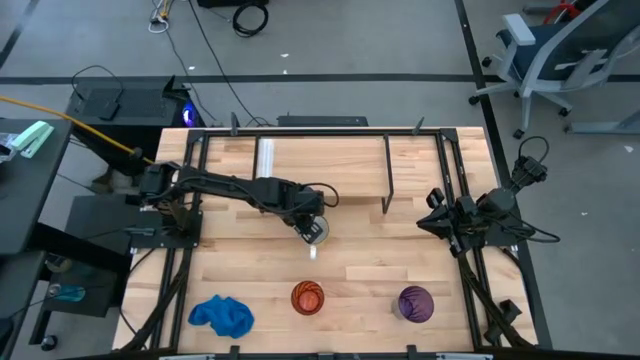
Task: Stack small to large cups/mugs on shelf
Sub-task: Move the yellow mug to the center of the table, then put the brown cup on the shelf
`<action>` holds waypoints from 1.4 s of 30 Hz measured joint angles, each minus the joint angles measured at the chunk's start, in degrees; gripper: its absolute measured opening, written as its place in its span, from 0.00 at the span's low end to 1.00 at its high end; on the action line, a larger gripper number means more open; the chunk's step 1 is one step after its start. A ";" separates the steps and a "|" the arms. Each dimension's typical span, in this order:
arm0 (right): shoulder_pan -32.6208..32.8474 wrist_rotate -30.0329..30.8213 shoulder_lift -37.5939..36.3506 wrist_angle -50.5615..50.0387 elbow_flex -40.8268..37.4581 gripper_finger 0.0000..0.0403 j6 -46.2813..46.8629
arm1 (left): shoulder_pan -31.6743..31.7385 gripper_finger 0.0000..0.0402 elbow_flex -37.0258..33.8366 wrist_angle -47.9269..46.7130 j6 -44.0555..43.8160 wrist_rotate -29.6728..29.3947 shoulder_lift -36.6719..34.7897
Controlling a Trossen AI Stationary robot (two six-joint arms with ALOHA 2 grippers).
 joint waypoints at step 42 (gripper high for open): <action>0.04 -2.28 1.03 -1.88 0.00 0.08 5.95 | -27.51 0.36 9.57 -18.15 -14.59 -8.71 -6.21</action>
